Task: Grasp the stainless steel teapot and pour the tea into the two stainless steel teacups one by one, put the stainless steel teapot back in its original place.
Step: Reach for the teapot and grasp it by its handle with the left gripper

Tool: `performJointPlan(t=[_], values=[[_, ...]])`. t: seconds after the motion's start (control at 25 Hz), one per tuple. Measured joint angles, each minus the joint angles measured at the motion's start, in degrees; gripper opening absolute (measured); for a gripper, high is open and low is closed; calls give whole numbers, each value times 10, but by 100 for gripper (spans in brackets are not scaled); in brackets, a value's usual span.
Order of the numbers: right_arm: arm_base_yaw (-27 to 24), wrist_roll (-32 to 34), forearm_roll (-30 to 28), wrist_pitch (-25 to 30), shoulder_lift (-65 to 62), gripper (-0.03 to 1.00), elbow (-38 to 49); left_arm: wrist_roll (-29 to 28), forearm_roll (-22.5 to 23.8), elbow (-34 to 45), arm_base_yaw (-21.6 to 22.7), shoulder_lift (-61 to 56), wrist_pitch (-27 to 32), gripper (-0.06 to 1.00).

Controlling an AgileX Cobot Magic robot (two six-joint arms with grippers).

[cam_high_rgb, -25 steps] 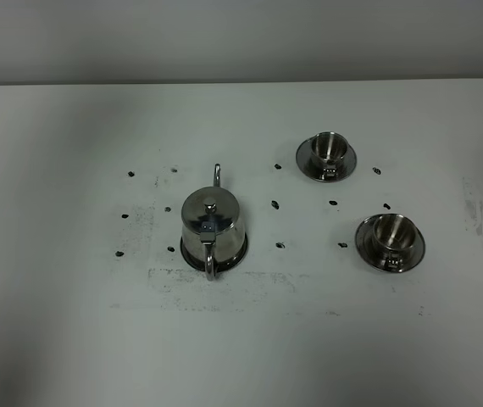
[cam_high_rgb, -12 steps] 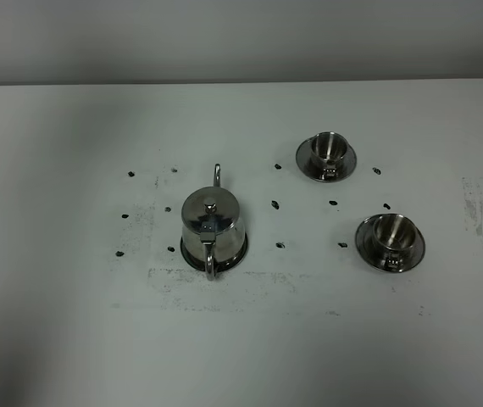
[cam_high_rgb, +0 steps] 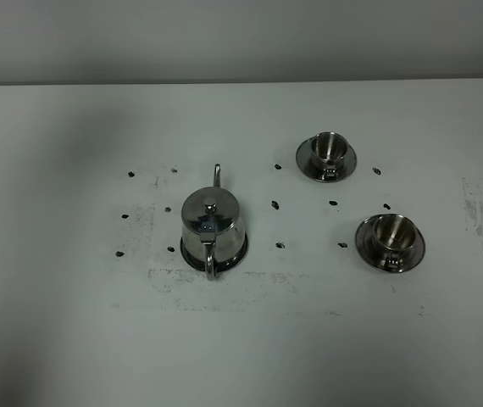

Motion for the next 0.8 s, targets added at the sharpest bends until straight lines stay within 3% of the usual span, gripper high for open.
performJointPlan(t=[0.4,0.8], values=[[0,0,-9,34,-24,53,26,6,1,107,0,0,-9,64],[0,0,-9,73,-24,53,33,6,0,109,0,0,-11,64]])
